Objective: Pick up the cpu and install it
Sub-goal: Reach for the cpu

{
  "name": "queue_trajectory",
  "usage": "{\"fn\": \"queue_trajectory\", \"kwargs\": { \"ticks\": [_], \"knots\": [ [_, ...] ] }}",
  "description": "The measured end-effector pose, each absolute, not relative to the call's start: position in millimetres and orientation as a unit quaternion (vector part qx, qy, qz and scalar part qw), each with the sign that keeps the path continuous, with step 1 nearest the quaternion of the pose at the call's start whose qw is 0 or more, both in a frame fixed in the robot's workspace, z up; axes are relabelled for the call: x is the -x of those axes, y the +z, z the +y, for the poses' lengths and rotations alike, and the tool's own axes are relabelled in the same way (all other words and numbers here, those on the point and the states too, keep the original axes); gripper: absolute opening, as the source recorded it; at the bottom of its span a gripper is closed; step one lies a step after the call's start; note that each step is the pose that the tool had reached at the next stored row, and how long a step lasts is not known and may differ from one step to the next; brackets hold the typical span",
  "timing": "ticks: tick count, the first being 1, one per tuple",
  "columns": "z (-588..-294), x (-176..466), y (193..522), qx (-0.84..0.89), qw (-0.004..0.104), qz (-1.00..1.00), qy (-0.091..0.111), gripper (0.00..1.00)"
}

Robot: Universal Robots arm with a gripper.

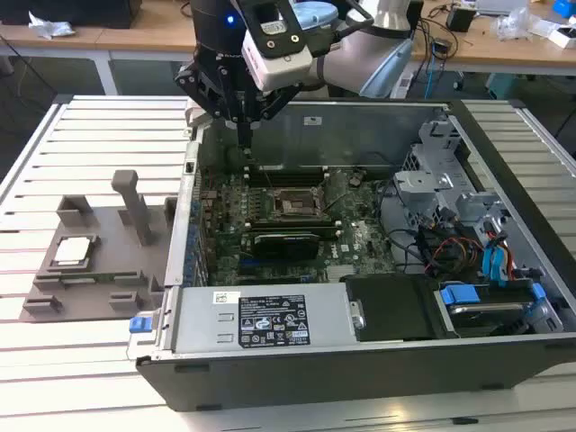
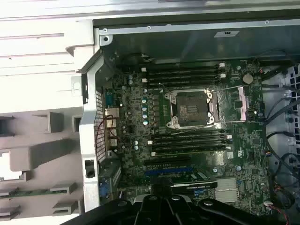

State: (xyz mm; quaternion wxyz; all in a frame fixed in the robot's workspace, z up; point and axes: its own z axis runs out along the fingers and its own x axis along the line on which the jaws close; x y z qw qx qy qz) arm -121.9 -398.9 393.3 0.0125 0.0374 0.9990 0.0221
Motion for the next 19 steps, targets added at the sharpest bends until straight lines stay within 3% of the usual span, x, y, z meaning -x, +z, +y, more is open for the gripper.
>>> {"fn": "queue_trajectory", "kwargs": {
  "ticks": [19],
  "knots": [
    [-399,159,393,-0.037,0.012,0.999,0.022,0.11]
  ]
}}
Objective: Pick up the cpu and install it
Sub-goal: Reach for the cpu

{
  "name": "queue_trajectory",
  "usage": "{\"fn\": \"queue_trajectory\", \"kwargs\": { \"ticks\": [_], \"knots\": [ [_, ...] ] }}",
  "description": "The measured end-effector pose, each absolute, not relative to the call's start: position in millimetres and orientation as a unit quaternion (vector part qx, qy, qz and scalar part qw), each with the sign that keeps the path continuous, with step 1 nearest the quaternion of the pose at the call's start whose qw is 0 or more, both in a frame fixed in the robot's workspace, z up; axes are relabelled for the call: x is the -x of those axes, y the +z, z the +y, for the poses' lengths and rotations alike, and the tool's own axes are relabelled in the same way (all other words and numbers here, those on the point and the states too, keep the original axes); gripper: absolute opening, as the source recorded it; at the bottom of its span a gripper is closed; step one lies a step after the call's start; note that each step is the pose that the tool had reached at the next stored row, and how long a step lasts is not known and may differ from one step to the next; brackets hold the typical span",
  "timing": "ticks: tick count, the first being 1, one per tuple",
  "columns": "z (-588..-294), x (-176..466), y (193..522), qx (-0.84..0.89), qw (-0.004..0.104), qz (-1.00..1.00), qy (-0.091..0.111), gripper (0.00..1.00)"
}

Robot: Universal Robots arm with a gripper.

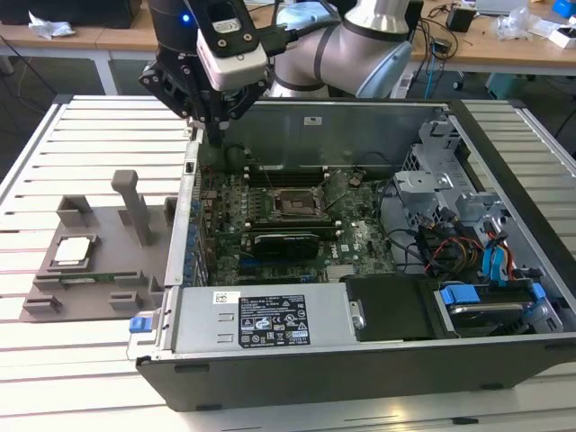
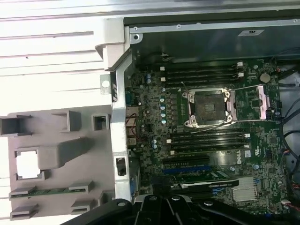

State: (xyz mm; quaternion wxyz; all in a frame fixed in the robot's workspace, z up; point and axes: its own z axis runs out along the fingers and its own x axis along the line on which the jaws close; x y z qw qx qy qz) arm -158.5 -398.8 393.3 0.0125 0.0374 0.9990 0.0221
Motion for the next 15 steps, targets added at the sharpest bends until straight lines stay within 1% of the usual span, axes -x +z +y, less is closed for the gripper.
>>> {"fn": "queue_trajectory", "kwargs": {
  "ticks": [15],
  "knots": [
    [-399,190,393,-0.037,0.012,0.999,0.022,0.11]
  ]
}}
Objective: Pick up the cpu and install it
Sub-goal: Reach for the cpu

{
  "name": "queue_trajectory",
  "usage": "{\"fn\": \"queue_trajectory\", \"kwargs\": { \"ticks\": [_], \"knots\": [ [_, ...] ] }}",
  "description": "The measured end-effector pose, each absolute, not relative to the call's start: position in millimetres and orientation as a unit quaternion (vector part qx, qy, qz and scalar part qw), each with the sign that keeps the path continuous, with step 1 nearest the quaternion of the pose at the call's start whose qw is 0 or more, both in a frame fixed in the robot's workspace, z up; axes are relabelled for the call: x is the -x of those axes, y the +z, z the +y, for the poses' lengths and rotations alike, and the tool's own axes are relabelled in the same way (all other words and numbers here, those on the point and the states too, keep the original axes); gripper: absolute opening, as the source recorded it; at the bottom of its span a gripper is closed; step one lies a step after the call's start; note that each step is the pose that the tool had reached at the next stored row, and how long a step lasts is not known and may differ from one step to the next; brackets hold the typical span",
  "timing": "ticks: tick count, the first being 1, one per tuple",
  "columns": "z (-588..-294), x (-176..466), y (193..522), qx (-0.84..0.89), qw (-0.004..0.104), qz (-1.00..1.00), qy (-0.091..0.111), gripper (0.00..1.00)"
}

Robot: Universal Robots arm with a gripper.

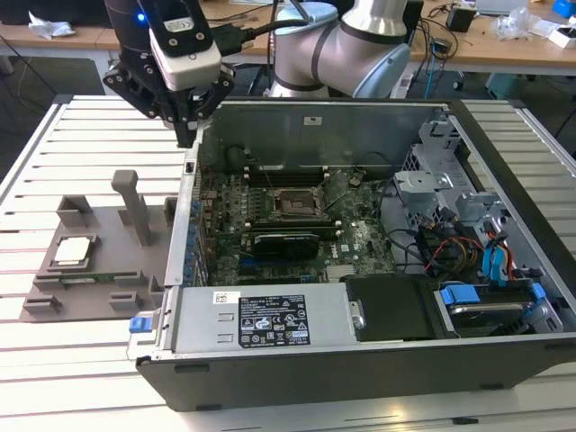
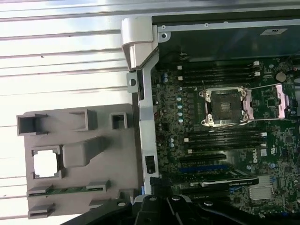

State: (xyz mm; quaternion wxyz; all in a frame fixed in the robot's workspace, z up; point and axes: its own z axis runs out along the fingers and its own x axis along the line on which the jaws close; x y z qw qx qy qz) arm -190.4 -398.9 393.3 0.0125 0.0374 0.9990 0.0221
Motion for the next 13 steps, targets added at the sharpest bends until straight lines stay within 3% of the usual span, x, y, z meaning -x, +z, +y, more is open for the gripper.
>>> {"fn": "queue_trajectory", "kwargs": {
  "ticks": [13],
  "knots": [
    [-399,210,393,-0.037,0.012,0.999,0.022,0.11]
  ]
}}
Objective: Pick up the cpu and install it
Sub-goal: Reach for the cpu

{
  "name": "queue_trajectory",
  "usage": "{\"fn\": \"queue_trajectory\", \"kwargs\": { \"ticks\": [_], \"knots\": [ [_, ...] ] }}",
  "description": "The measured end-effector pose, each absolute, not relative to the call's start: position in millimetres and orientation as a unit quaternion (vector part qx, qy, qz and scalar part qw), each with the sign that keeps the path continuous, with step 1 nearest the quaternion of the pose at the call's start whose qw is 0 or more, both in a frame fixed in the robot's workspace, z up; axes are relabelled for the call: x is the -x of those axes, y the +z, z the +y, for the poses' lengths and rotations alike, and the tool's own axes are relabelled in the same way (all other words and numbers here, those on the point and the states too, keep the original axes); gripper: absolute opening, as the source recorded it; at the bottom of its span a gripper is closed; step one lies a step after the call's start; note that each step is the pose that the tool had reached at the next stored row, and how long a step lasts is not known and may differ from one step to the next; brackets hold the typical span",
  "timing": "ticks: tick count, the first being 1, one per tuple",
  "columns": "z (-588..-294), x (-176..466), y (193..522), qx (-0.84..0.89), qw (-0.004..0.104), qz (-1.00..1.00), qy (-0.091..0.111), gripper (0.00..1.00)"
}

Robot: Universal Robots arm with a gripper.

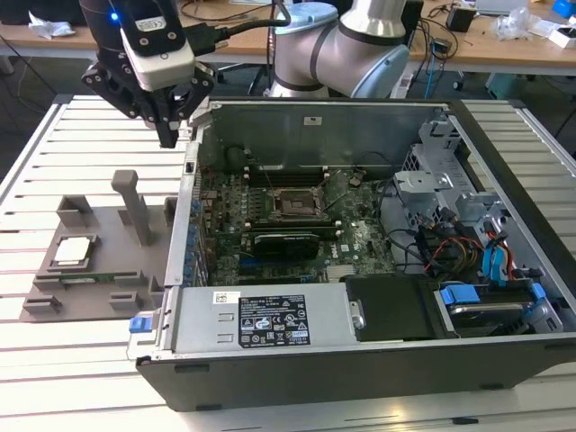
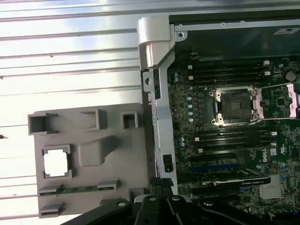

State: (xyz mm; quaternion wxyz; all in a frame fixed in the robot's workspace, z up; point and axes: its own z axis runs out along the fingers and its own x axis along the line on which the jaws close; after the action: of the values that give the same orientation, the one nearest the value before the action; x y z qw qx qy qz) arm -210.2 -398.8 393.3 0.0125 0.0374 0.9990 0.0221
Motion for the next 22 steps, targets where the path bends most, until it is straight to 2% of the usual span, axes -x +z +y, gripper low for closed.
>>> {"fn": "queue_trajectory", "kwargs": {
  "ticks": [22],
  "knots": [
    [-399,238,393,-0.037,0.013,0.999,0.022,0.11]
  ]
}}
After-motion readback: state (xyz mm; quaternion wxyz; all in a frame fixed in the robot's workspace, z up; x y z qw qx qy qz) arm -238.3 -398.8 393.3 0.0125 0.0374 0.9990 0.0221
